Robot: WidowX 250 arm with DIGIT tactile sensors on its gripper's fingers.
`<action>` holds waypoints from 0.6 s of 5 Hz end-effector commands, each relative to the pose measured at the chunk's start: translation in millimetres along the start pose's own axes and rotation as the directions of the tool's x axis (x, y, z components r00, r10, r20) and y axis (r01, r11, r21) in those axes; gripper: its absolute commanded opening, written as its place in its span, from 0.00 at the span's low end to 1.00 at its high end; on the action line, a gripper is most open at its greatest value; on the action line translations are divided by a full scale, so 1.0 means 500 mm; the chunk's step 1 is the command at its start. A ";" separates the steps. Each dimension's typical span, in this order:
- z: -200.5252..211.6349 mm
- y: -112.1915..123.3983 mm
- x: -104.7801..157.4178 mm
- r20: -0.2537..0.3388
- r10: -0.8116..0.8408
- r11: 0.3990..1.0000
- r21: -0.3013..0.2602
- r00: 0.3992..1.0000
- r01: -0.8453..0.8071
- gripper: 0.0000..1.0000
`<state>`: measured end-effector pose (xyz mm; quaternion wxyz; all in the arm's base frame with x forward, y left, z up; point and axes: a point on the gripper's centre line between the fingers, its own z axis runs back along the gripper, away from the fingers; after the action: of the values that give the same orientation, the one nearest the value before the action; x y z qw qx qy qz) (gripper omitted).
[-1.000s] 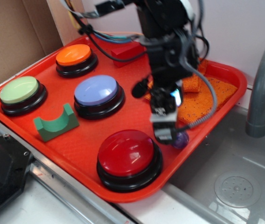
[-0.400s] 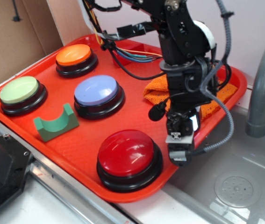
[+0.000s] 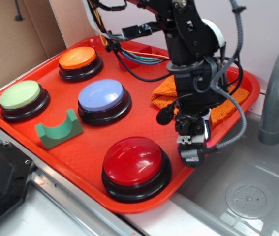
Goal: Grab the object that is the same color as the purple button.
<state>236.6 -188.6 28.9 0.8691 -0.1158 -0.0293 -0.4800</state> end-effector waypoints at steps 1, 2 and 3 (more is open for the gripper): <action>0.036 -0.016 -0.021 0.029 0.025 1.000 0.000 0.999 -0.025 0.14; 0.055 -0.013 -0.025 0.031 0.042 0.999 0.014 0.999 -0.043 0.14; 0.106 0.011 -0.015 0.089 0.091 0.995 0.031 0.992 -0.094 0.13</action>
<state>237.7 -155.7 49.5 0.8950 -0.1215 -0.0202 -0.4288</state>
